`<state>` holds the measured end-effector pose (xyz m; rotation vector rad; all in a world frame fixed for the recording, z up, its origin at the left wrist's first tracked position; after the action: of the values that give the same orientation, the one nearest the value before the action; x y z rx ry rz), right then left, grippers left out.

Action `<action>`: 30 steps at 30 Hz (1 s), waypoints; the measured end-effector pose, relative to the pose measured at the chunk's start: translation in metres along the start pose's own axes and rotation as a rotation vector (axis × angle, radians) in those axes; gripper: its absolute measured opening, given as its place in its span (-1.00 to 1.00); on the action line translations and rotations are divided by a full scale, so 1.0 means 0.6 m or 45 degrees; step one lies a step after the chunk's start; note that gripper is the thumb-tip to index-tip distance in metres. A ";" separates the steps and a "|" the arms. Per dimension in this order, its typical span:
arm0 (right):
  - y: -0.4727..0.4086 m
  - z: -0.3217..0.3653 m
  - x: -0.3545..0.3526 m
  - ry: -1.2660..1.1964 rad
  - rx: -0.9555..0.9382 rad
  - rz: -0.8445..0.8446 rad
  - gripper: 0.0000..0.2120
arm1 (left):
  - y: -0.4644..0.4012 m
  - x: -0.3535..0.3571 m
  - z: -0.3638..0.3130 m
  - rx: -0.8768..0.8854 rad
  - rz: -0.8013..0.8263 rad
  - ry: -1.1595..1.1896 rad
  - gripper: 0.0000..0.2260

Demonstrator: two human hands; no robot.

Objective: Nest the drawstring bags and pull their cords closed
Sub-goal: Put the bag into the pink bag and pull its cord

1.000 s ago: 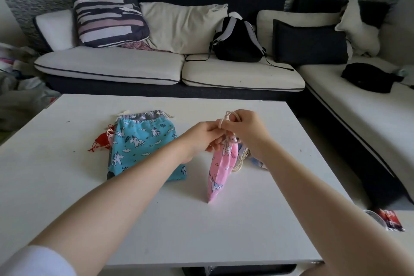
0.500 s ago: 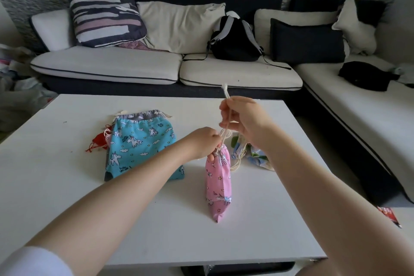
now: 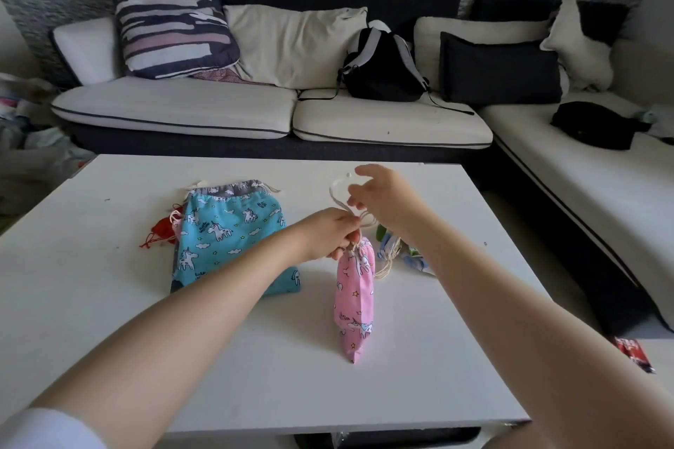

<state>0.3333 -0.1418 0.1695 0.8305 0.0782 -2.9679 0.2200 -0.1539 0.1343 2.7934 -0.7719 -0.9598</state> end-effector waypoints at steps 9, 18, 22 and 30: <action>0.037 -0.042 -0.001 0.318 -0.344 0.160 -0.85 | 0.005 -0.018 0.024 0.003 -0.106 0.181 -0.68; 0.035 -0.039 0.002 0.206 -0.205 0.099 -0.86 | 0.003 -0.011 0.025 0.001 -0.255 0.224 -0.72; 0.040 -0.034 0.009 0.356 -0.361 0.136 -0.72 | 0.004 -0.011 0.020 -0.001 -0.266 0.184 -0.75; 0.033 -0.035 0.006 0.482 -0.381 0.077 -0.79 | 0.012 -0.013 0.013 0.132 -0.375 -0.414 -0.75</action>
<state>0.3424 -0.1606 0.1488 1.3008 0.4890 -2.6099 0.2067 -0.1559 0.1340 2.9343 -0.4542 -1.4916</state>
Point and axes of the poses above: each hand's wrist, its own y-axis away from the middle knuckle, its own x-axis out of the palm, z = x × y, the point moved 2 cm from there along -y, towards the middle knuckle, and after that the axes turned 7 degrees about -y, right-handed, at the moved point
